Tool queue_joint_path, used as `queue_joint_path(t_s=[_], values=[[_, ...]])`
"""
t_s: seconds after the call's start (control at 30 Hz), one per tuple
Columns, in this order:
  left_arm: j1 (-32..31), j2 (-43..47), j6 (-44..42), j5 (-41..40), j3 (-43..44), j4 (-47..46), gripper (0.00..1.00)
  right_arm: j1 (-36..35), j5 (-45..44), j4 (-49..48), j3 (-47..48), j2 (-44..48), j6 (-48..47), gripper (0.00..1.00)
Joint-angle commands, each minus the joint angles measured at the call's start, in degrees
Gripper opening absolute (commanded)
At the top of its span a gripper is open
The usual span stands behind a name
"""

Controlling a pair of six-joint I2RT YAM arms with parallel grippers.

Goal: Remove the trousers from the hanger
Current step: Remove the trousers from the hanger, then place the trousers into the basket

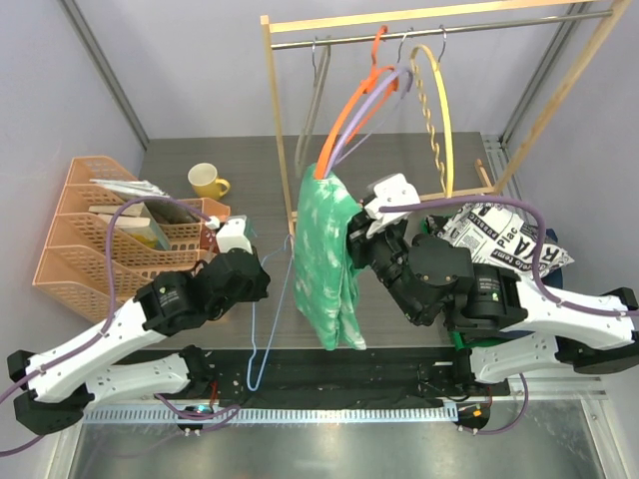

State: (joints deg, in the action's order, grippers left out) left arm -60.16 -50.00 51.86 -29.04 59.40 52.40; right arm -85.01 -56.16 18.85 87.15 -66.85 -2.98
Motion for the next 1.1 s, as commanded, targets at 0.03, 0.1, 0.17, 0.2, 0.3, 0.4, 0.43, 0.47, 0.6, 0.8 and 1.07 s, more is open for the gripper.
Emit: queue_joint_path(t_s=[0.03, 0.1, 0.17, 0.2, 0.3, 0.4, 0.43, 0.47, 0.6, 0.8, 1.07], values=[[0.5, 2.2, -0.7, -3.2, 0.4, 1.4, 0.00, 0.0, -9.8, -3.0, -6.5, 5.8, 1.2, 0.01], [0.4, 2.7, -0.9, -3.7, 0.6, 2.1, 0.00, 0.3, -12.9, -3.1, -10.3, 7.0, 2.9, 0.01], [0.6, 3.1, -1.3, -3.8, 0.8, 2.2, 0.00, 1.2, -13.5, -3.1, -15.6, 9.2, 5.6, 0.01], [0.6, 3.1, -1.4, -3.9, 1.1, 2.4, 0.00, 1.5, -13.4, -2.9, -17.2, 9.9, 8.1, 0.01], [0.7, 3.4, -1.6, -3.8, 1.5, 2.6, 0.00, 2.8, -13.2, -1.0, -22.8, 12.4, 12.6, 0.01], [0.6, 3.6, -1.8, -3.8, 2.0, 2.5, 0.00, 3.7, -14.0, 0.9, -27.4, 13.9, 17.8, 0.01], [0.6, 3.8, -1.9, -3.8, 2.1, 2.5, 0.00, 4.1, -13.9, 1.4, -29.5, 14.3, 19.9, 0.01], [0.6, 3.7, -2.1, -3.9, 2.2, 2.4, 0.00, 5.4, -13.6, 1.8, -30.4, 14.6, 21.1, 0.01], [0.6, 3.9, -2.4, -3.7, 2.4, 2.4, 0.00, 9.9, -12.0, 3.2, -34.7, 16.9, 25.1, 0.01], [0.6, 4.1, -2.5, -3.0, 1.8, 1.7, 0.00, 25.5, -2.7, 1.0, -37.5, 18.1, 27.0, 0.01], [0.6, 5.5, -2.4, -3.0, 1.6, 2.6, 0.00, 52.9, 24.7, -7.3, -34.9, 14.0, 23.1, 0.01]])
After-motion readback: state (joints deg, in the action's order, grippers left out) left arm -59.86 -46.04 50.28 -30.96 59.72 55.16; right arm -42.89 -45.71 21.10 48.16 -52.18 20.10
